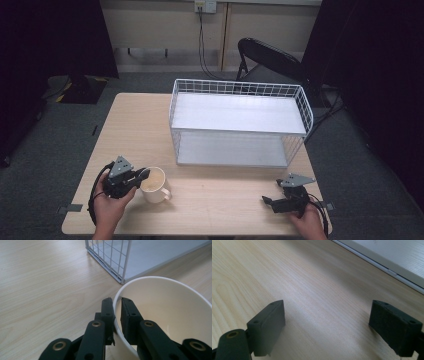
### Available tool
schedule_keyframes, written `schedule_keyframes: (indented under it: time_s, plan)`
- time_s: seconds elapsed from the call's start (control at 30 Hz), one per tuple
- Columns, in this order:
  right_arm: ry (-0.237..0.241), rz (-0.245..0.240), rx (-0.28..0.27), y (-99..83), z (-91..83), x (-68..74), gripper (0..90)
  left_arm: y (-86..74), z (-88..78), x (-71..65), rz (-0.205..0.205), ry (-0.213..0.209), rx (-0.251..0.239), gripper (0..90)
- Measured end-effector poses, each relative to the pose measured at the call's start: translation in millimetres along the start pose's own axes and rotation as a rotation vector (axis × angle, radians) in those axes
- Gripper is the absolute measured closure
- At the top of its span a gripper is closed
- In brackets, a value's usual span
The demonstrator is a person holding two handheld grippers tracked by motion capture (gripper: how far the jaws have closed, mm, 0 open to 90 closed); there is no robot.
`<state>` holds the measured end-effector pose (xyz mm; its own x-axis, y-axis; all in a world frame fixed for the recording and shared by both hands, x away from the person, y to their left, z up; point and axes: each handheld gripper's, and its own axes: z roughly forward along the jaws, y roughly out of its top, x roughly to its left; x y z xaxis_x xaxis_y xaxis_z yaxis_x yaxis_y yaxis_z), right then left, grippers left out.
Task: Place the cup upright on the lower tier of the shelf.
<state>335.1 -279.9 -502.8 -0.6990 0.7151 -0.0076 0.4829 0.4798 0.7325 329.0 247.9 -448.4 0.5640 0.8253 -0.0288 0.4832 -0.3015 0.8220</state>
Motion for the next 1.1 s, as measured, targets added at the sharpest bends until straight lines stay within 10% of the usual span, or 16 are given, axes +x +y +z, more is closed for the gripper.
schedule_keyframes:
  time_s: [0.6, 1.1]
  plan:
    - [0.0, 0.001, 0.001, 0.0, 0.0, 0.1, 12.7, 12.9, -12.0, -2.7, -0.057, 0.007, -0.093, 81.4]
    - [-0.001, 0.001, 0.0, 0.0, 0.0, 0.0, 12.6, 26.9, 4.8, -20.0, -0.03, -0.002, -0.07, 81.4]
